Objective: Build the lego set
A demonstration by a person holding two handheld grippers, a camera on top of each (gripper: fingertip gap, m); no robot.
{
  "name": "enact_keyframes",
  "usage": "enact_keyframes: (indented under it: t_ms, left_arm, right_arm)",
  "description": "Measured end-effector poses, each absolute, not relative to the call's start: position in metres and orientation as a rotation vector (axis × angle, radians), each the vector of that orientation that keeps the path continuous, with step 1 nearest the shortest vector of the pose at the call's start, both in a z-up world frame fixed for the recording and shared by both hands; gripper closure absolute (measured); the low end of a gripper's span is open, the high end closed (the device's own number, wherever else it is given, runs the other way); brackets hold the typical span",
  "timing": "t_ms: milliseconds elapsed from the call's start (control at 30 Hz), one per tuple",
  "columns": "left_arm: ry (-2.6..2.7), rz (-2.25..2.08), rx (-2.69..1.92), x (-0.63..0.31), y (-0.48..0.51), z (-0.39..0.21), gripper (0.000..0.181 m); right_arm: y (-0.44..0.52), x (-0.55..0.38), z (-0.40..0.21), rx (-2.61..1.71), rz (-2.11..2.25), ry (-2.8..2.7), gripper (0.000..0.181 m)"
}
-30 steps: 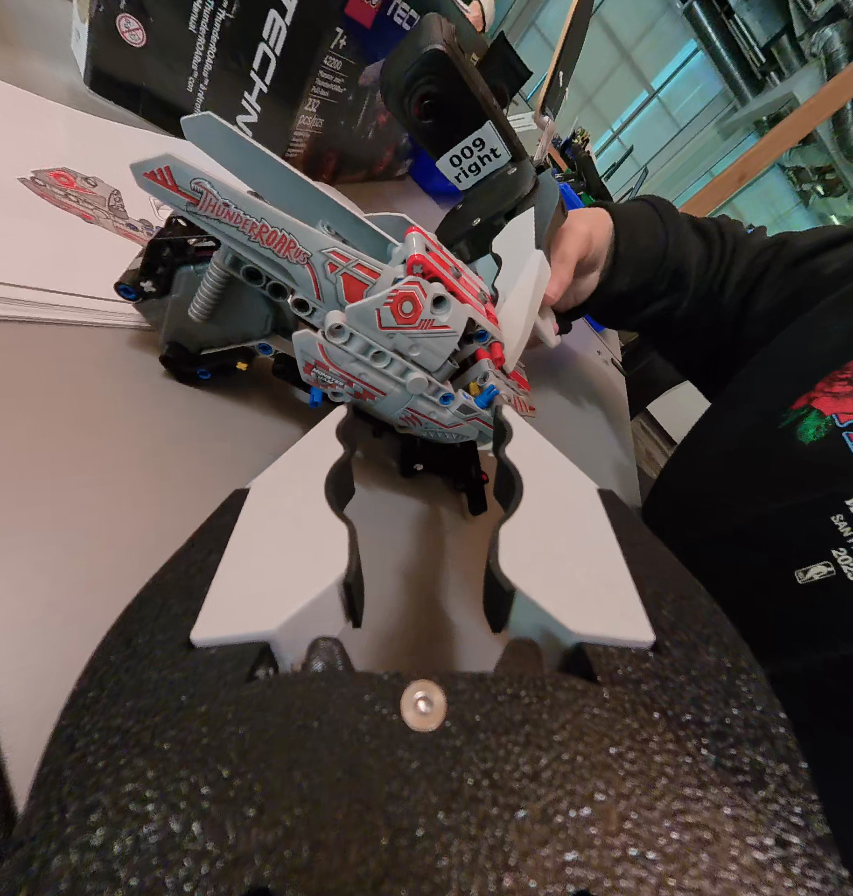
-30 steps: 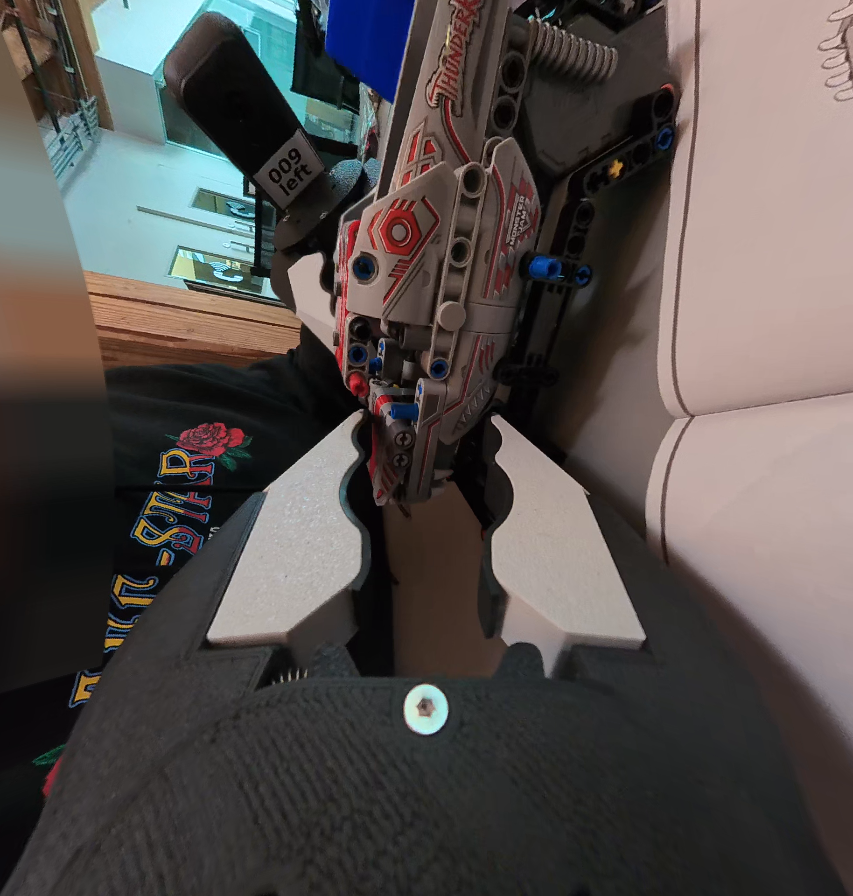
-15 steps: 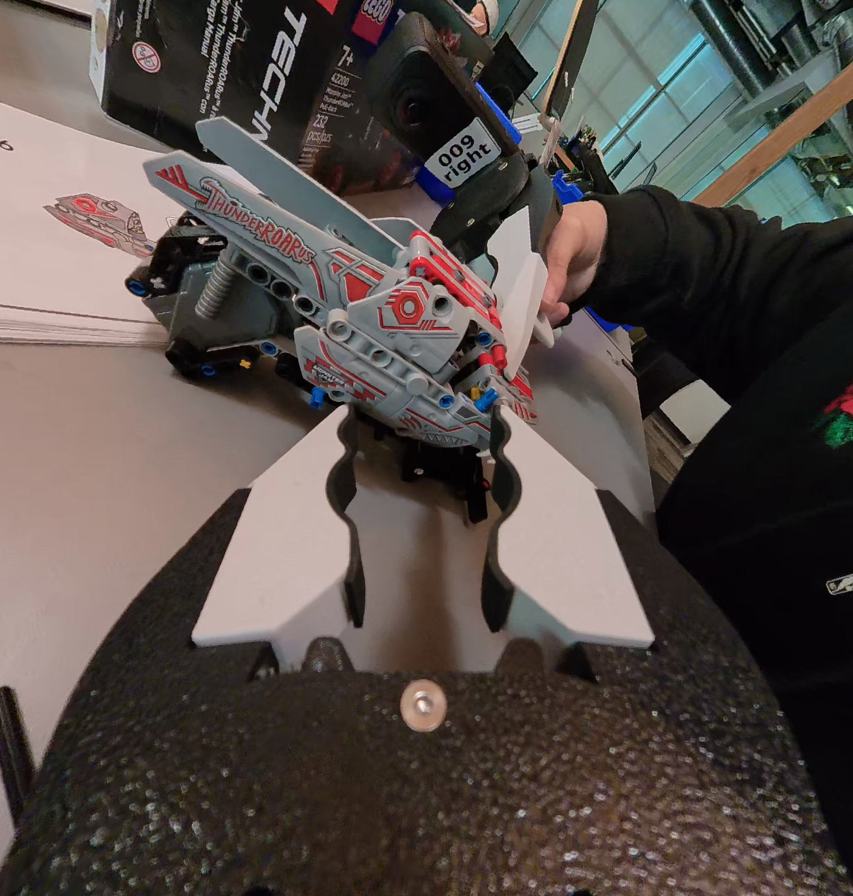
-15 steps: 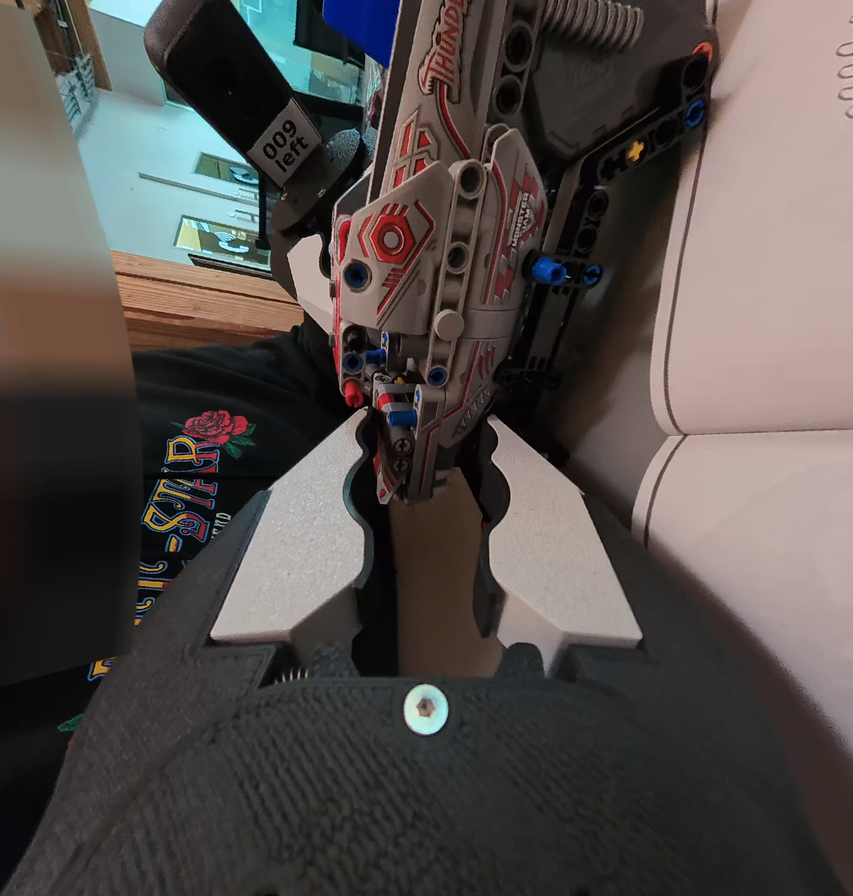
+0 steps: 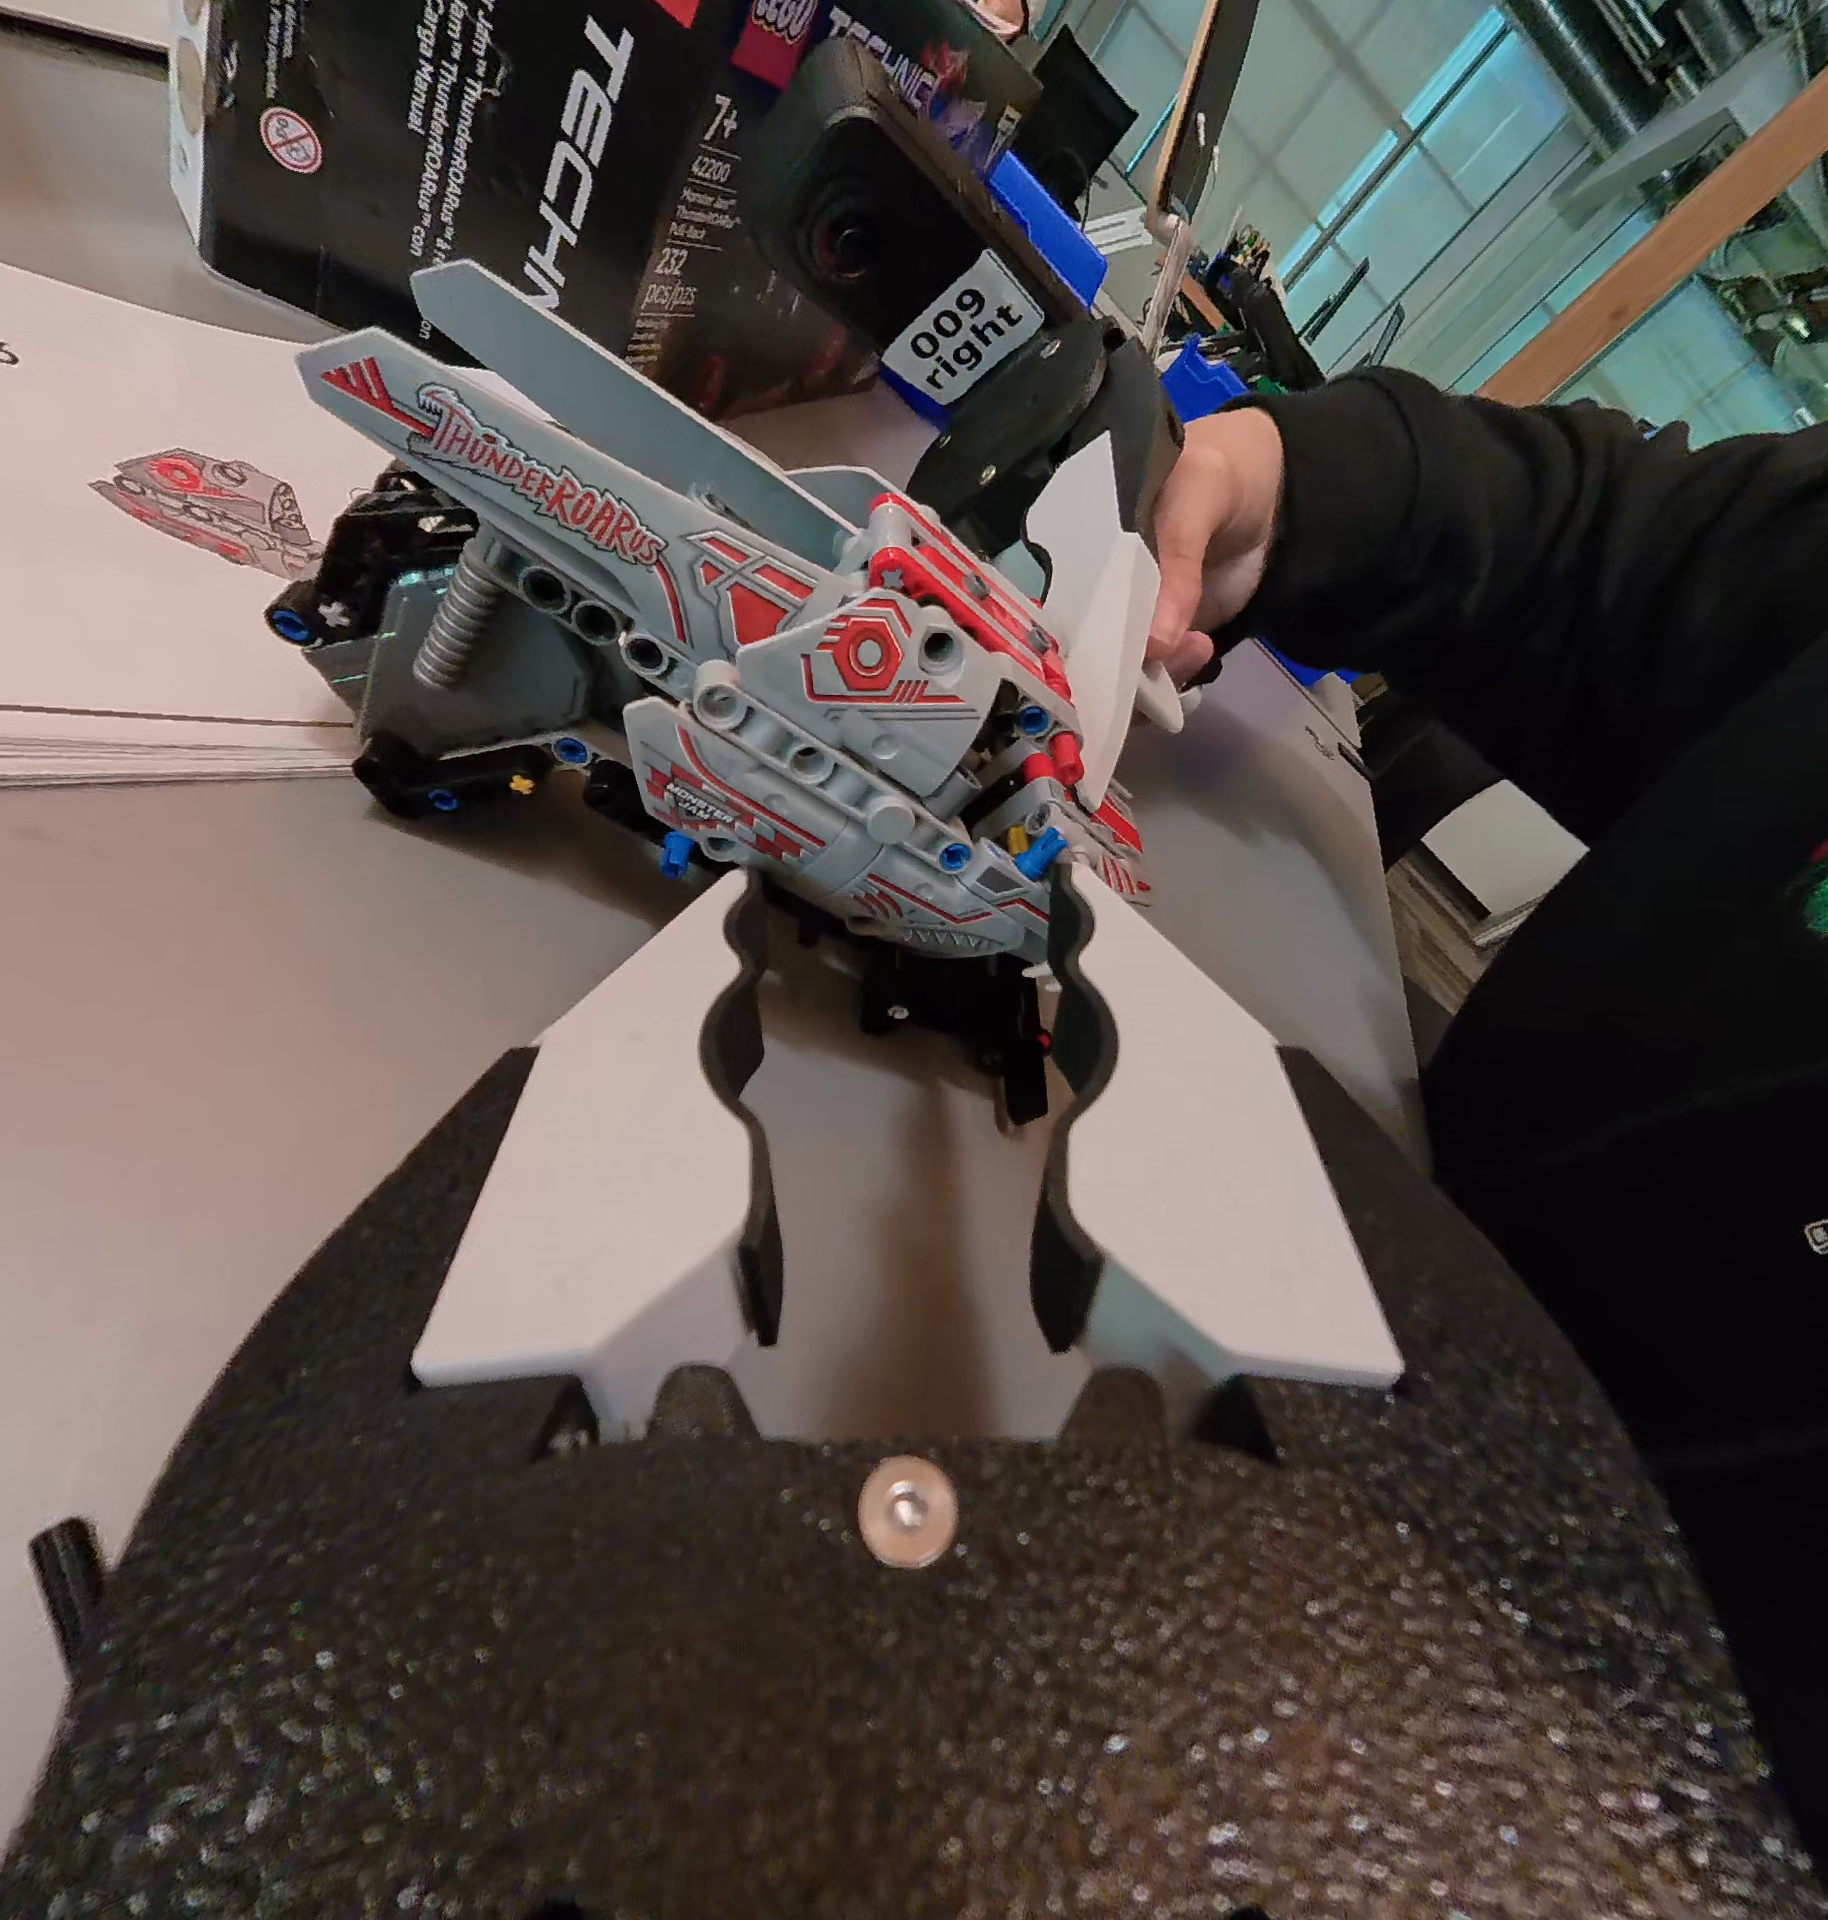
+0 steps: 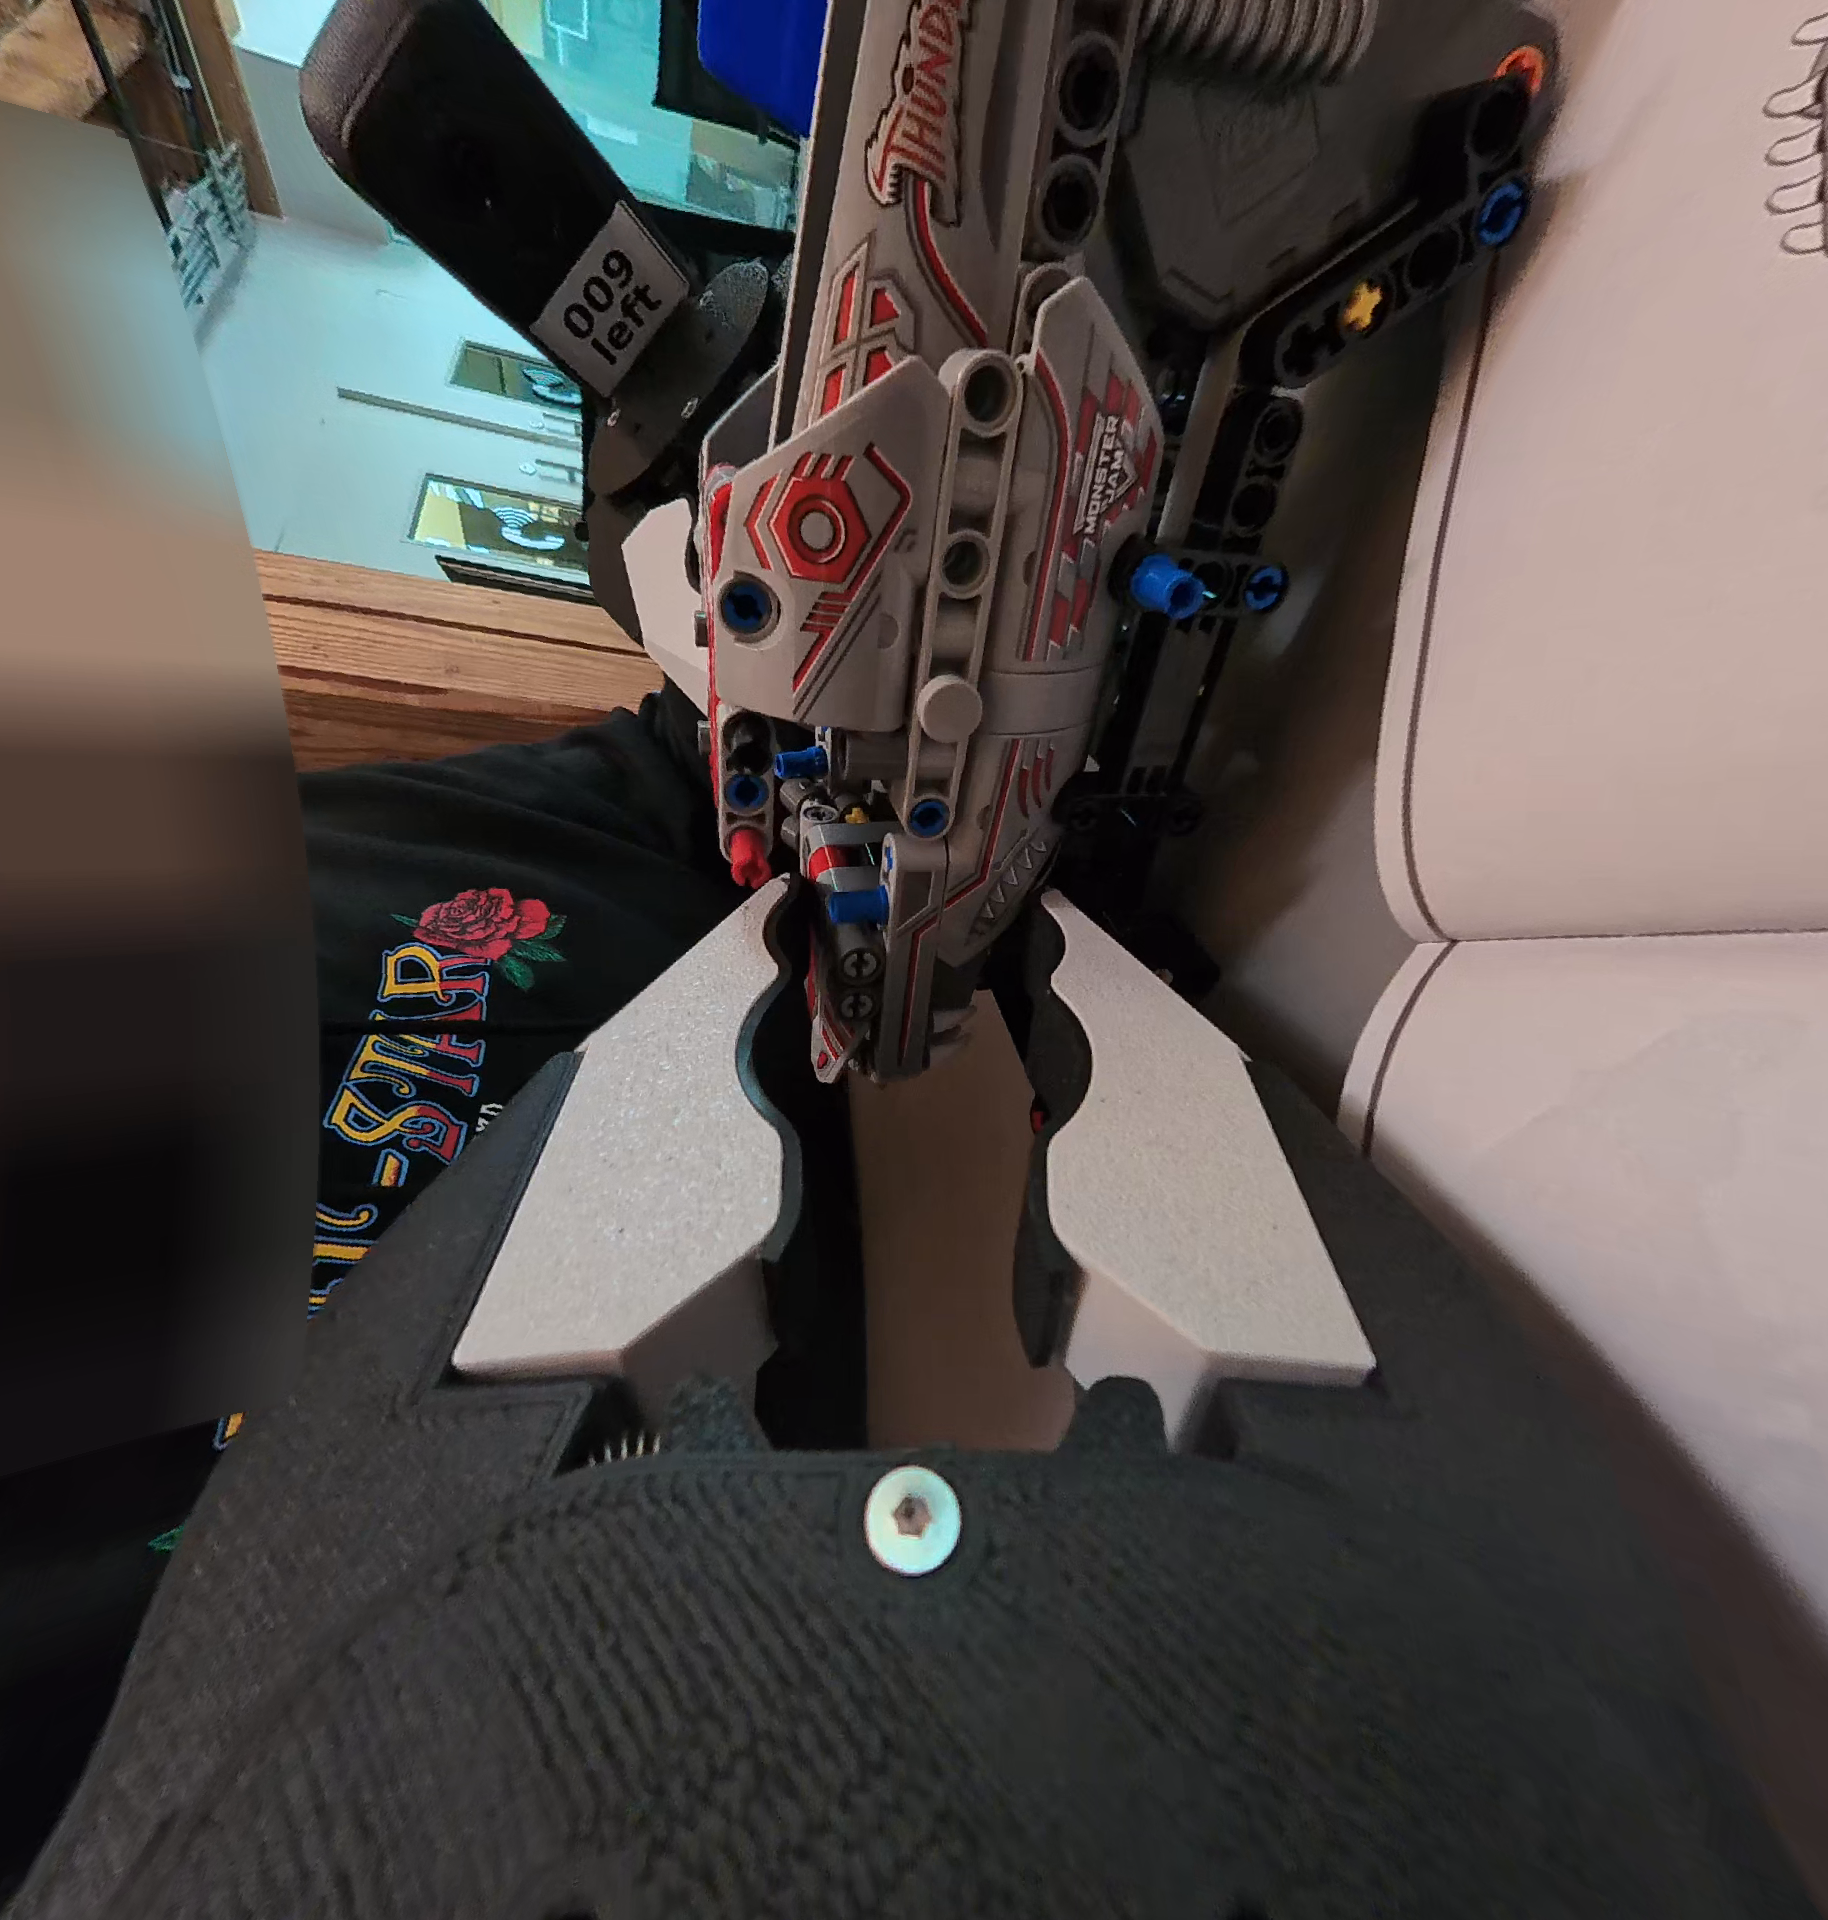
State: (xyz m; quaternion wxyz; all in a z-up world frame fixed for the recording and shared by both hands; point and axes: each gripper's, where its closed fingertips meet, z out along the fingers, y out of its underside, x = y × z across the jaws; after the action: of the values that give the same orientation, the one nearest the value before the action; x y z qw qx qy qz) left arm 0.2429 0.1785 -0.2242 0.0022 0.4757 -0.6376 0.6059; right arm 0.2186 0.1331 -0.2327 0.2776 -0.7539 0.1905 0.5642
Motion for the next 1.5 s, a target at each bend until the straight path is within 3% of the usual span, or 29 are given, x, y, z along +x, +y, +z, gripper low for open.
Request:
enact_keyframes:
  t_ms: [200, 367, 800, 1500]
  left_arm:
    - [-2.007, 1.885, 1.473, 0.24, 0.18, -0.225, 0.13]
    - [-2.072, 1.871, 1.437, 0.237, 0.176, -0.226, 0.117]
    - [-2.242, 1.847, 1.388, 0.24, 0.176, -0.228, 0.12]
    - [-2.265, 1.872, 1.416, 0.259, 0.181, -0.226, 0.122]
  right_arm:
    - [0.133, 0.219, -0.233, -2.015, 1.498, 0.514, 0.141]
    - [0.132, 0.22, -0.232, -2.011, 1.505, 0.51, 0.141]
    - [0.134, 0.216, -0.229, -1.976, 1.601, 0.533, 0.148]
    - [0.145, 0.235, -0.23, -2.008, 1.486, 0.538, 0.145]
